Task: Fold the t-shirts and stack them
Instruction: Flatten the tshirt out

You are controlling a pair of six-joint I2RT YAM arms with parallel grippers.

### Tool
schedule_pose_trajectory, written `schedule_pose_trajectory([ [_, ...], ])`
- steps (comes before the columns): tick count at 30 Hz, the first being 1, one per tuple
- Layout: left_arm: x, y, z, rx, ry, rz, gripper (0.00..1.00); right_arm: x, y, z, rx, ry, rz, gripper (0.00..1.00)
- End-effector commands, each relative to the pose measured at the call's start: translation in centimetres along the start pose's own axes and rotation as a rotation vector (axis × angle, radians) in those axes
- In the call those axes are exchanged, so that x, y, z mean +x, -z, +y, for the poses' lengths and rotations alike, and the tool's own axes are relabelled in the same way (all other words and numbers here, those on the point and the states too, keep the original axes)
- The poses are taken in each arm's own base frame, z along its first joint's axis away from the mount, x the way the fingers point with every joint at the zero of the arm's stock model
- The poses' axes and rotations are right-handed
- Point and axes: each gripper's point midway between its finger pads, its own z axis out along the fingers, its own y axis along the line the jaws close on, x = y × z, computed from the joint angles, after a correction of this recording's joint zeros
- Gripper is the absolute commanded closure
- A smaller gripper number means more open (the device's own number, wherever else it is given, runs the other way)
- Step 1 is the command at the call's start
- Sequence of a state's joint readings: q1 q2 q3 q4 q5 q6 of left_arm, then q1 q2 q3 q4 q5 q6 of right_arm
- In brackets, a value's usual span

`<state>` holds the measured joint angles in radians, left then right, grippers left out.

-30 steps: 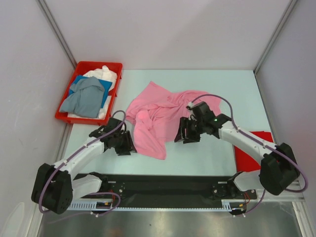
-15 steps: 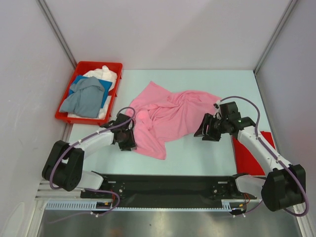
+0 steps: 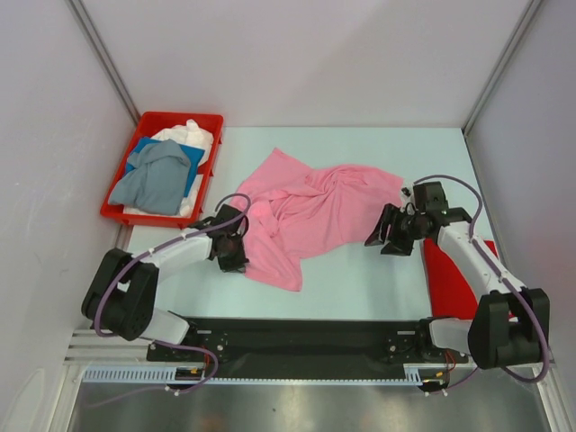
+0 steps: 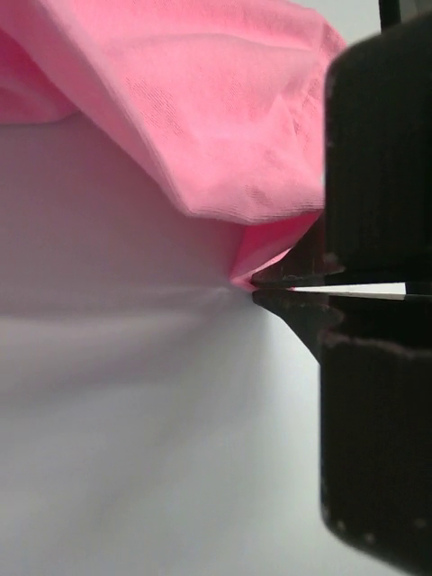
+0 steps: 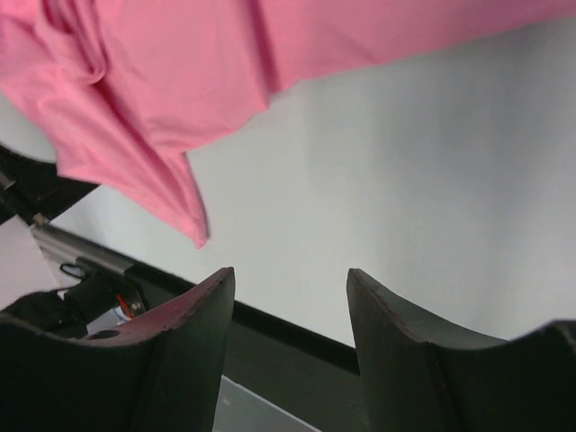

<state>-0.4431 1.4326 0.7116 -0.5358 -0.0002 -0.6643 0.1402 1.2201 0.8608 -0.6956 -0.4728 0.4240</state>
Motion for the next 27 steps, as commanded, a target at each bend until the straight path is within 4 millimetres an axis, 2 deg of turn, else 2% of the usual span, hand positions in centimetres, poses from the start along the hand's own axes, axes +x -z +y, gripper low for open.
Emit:
schedule_pose_trajectory([
  [1,0.1,-0.7,1.1,-0.071,0.009,-0.007,1.00,-2.1,0.6,-2.2,0.100,-0.031,-0.029,0.38],
  [3,-0.5,0.7,1.1,-0.066,0.028,-0.054,1.00,-3.0,0.5,-4.1,0.157,-0.082,-0.037,0.37],
  [5,-0.5,2.1,1.5,-0.067,0.044,-0.084,1.00,-4.0,0.5,-5.1,0.190,-0.100,-0.060,0.37],
  [6,-1.1,3.3,1.3,-0.044,0.052,-0.131,1.00,-4.7,0.7,-6.2,0.223,-0.125,-0.080,0.37],
  [8,-0.8,4.6,1.4,-0.026,0.063,-0.147,1.00,-5.7,0.4,-7.4,0.271,-0.154,-0.086,0.41],
  [11,-0.3,6.2,0.9,0.046,0.077,-0.171,1.00,-7.0,-0.3,-8.7,0.303,-0.201,-0.098,0.53],
  [13,0.1,6.9,0.6,0.088,0.082,-0.177,1.00,-8.0,-1.0,-9.2,0.307,-0.229,-0.109,0.65],
  [14,0.3,7.2,0.5,0.101,0.097,-0.178,1.00,-8.3,-1.3,-9.4,0.310,-0.248,-0.113,0.66],
  [16,0.6,7.8,-0.1,0.149,0.103,-0.180,1.00,-8.9,-2.0,-9.2,0.279,-0.301,-0.121,0.63],
  [19,0.7,8.4,-0.6,0.194,0.104,-0.187,1.00,-9.3,-2.7,-10.2,0.306,-0.377,-0.148,0.54],
  [27,0.1,9.4,-1.3,0.217,0.073,-0.200,1.00,-11.0,-3.1,-13.2,0.395,-0.474,-0.303,0.51],
])
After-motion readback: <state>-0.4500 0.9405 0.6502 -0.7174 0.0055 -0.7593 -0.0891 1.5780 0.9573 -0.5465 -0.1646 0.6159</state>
